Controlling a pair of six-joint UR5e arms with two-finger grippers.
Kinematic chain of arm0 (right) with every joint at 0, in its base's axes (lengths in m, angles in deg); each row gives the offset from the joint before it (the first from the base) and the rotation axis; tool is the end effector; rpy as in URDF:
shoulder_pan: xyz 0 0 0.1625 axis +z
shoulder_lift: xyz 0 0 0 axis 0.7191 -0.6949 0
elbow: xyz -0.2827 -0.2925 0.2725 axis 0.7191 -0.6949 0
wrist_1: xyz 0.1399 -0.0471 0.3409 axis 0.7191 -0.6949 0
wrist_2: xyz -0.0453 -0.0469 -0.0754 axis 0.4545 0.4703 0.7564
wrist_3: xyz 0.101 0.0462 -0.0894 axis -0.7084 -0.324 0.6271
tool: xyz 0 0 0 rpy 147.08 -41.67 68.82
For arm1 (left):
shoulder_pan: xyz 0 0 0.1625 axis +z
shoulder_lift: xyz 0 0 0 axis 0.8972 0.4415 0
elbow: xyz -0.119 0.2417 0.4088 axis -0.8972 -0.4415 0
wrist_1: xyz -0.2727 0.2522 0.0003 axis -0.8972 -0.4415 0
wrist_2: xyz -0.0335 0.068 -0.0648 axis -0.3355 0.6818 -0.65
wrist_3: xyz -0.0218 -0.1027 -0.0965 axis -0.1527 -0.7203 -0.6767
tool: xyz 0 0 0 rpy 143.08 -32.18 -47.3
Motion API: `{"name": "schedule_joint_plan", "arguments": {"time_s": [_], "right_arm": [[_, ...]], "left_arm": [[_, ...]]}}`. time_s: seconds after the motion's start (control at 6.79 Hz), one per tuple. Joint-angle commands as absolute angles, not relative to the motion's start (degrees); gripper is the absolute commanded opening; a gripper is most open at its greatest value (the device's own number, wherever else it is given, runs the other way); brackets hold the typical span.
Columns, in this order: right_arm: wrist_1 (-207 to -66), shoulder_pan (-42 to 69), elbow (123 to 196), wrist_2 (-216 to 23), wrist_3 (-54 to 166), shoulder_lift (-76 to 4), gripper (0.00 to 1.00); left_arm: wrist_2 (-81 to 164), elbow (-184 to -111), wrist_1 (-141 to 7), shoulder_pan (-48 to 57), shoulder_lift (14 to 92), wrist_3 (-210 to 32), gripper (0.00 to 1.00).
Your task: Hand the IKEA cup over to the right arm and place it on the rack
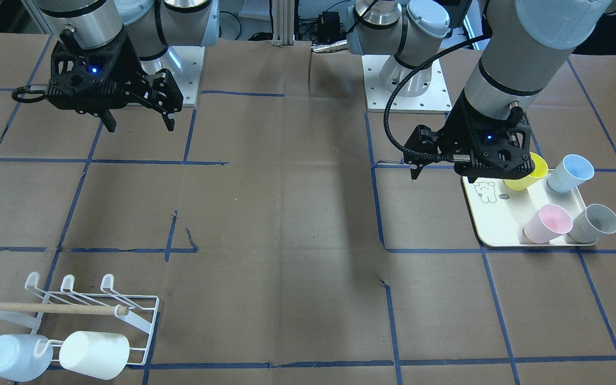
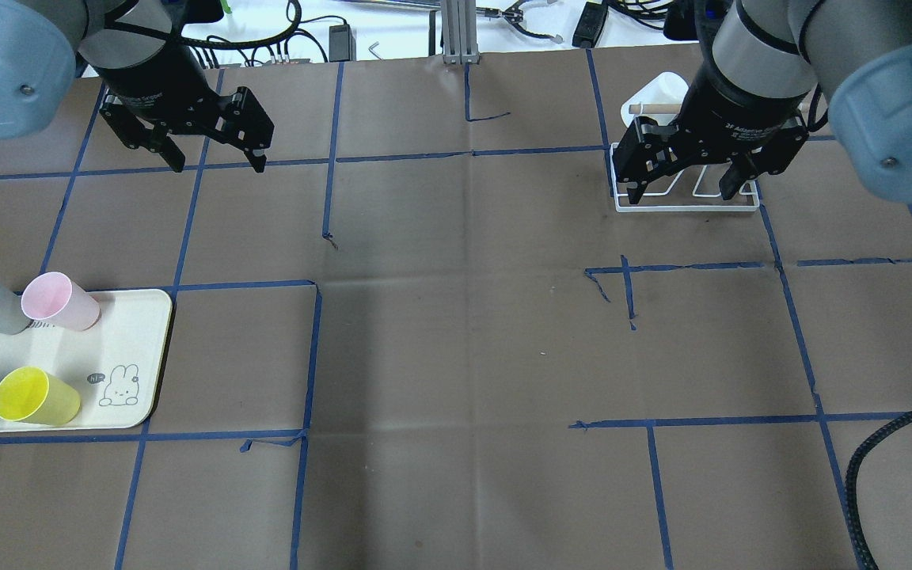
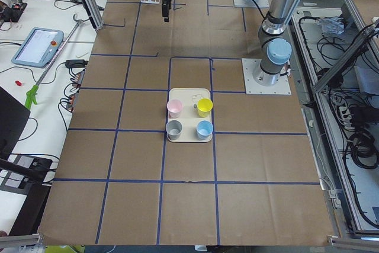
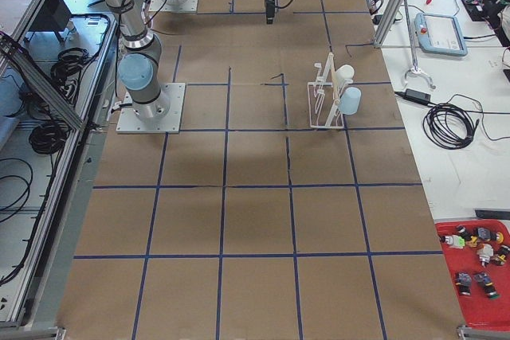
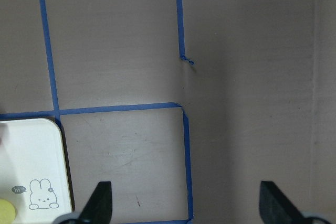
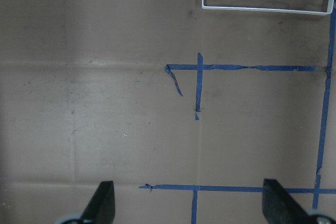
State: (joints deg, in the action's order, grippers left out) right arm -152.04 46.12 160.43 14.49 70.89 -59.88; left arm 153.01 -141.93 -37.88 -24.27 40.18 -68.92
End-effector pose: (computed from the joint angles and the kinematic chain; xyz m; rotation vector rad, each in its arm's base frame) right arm 0.1537 -0.4152 0.5127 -0.0172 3.1044 -0.0616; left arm -0.1161 -0.5097 0.4939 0.0956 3.1382 -0.0149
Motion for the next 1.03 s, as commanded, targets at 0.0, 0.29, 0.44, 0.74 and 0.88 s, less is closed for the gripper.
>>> {"name": "schedule_joint_plan", "arguments": {"time_s": [0.0, 0.29, 0.44, 0.74, 0.88], "right_arm": [[-151.35, 46.22, 161.28, 14.84, 69.14, -60.32, 1.0], [-151.26, 46.04, 161.19, 14.84, 69.41, -60.05, 1.0], [-151.17, 46.04, 161.28, 14.84, 69.58, -60.05, 1.0], [-151.26, 45.87, 161.28, 14.84, 69.67, -59.96, 1.0], [-151.17, 45.86, 161.28, 14.84, 69.76, -60.05, 1.0]], "left_arm": [[153.02, -141.9, -37.87, -24.27, 40.24, -68.98, 1.0], [153.02, -141.9, -37.87, -24.27, 40.24, -68.98, 1.0], [153.02, -141.99, -37.87, -24.27, 40.24, -68.98, 1.0], [153.02, -141.99, -37.87, -24.27, 40.15, -68.98, 1.0], [153.02, -141.9, -37.87, -24.27, 40.15, -68.98, 1.0]]}}
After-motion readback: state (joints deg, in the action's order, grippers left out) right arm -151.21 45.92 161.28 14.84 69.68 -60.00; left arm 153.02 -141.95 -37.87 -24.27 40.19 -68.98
